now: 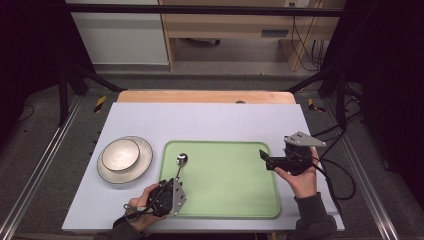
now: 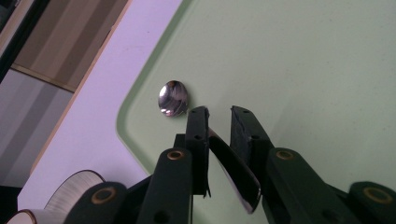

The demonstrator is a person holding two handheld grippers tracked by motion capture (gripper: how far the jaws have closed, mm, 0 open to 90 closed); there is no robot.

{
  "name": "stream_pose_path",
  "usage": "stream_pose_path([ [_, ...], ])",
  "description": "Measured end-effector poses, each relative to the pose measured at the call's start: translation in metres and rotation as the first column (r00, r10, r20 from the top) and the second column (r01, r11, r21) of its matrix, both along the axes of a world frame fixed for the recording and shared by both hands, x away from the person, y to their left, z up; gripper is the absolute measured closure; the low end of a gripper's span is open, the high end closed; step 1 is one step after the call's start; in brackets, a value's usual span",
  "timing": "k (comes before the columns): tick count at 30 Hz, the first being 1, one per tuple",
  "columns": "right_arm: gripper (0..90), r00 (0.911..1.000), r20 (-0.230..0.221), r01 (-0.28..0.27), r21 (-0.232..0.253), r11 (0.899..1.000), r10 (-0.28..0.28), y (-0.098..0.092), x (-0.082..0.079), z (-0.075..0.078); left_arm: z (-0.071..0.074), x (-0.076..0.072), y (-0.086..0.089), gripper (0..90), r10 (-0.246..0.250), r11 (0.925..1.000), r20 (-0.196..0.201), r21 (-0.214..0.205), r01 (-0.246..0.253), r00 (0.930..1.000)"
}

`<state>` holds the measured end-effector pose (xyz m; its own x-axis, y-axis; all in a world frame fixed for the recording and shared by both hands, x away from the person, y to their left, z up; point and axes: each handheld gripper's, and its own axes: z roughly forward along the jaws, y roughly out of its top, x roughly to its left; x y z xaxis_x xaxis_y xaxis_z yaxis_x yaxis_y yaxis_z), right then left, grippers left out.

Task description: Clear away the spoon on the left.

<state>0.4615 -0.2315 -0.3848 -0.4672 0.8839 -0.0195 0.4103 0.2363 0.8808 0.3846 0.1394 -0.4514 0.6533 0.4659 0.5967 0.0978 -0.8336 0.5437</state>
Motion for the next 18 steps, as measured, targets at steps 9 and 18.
stream_pose_path([
  [9, 2.7, 1.0000, -0.001, 0.002, 0.000, 1.000, -0.002, 0.0000, -0.0002, 0.0002, 0.0007, 0.0001, 0.0000, 74.9, -0.004, 1.0000, 0.000, 0.003, 0.004, 1.0000],
  [18, 2.7, 1.0000, -0.002, 0.002, 0.000, 1.000, -0.002, 0.0000, -0.0002, 0.0002, 0.0014, 0.0008, 0.0007, 71.6, -0.009, 0.9999, -0.009, 0.013, 0.009, 0.9999],
])
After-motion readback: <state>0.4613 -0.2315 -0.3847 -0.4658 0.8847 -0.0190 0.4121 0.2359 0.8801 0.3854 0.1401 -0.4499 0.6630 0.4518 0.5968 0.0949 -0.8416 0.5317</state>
